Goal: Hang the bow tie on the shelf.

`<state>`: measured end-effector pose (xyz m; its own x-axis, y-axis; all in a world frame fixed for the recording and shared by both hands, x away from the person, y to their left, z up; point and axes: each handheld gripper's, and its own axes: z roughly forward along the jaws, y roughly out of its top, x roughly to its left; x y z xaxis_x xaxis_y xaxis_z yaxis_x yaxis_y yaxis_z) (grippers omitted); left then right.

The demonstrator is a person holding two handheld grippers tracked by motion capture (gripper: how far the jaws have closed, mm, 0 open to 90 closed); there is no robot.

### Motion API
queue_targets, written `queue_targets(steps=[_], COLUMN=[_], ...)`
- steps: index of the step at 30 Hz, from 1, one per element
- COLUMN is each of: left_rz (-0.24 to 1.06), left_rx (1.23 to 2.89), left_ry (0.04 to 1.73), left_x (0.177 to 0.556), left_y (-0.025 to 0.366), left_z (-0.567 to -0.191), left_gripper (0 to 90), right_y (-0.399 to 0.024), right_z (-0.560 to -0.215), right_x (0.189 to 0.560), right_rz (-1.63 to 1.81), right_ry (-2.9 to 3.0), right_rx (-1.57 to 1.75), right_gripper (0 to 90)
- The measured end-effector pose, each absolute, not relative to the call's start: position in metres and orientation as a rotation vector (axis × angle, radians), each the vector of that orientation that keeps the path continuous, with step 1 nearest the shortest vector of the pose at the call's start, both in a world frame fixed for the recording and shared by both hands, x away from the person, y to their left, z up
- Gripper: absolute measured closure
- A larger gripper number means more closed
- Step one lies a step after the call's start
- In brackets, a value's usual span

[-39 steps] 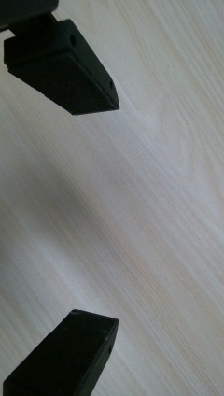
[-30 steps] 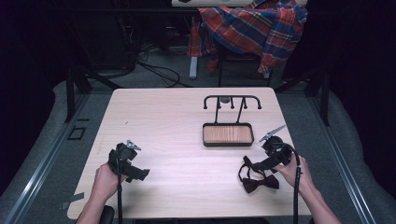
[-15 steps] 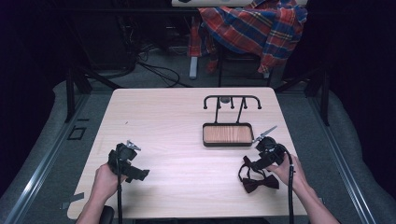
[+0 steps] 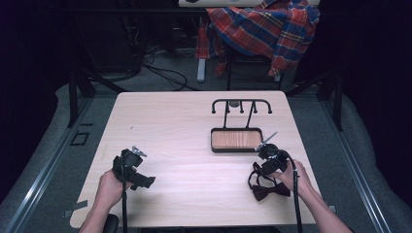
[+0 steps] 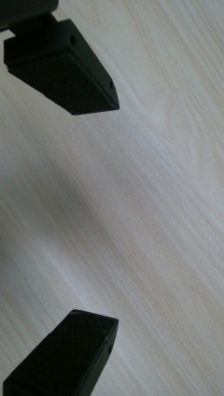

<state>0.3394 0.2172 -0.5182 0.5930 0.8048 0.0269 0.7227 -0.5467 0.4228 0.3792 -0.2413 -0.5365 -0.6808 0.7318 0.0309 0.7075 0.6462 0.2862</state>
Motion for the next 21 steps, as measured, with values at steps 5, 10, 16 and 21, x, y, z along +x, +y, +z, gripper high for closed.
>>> queue_targets(steps=[5,10,16,21], left_rz=[0.31,0.311,0.308,0.305], left_rx=[2.461,2.466,2.469,2.468], left_ry=[1.231,1.234,1.236,1.234], left_x=[0.3396,0.3398,0.3399,0.3399], left_y=[0.2167,0.2165,0.2162,0.2161], left_z=[-0.5186,-0.5191,-0.5191,-0.5192], left_gripper=[0.2,0.6,0.6,0.7], right_y=[-0.2412,-0.2412,-0.242,-0.2436], right_z=[-0.5413,-0.5416,-0.5388,-0.5331], right_x=[0.3789,0.3796,0.3785,0.3773], right_rz=[0.388,0.348,0.34,0.378], right_ry=[2.759,2.788,2.768,2.738], right_rx=[1.234,1.215,1.232,1.247], right_gripper=[73.9,86.0,88.8,89.0])
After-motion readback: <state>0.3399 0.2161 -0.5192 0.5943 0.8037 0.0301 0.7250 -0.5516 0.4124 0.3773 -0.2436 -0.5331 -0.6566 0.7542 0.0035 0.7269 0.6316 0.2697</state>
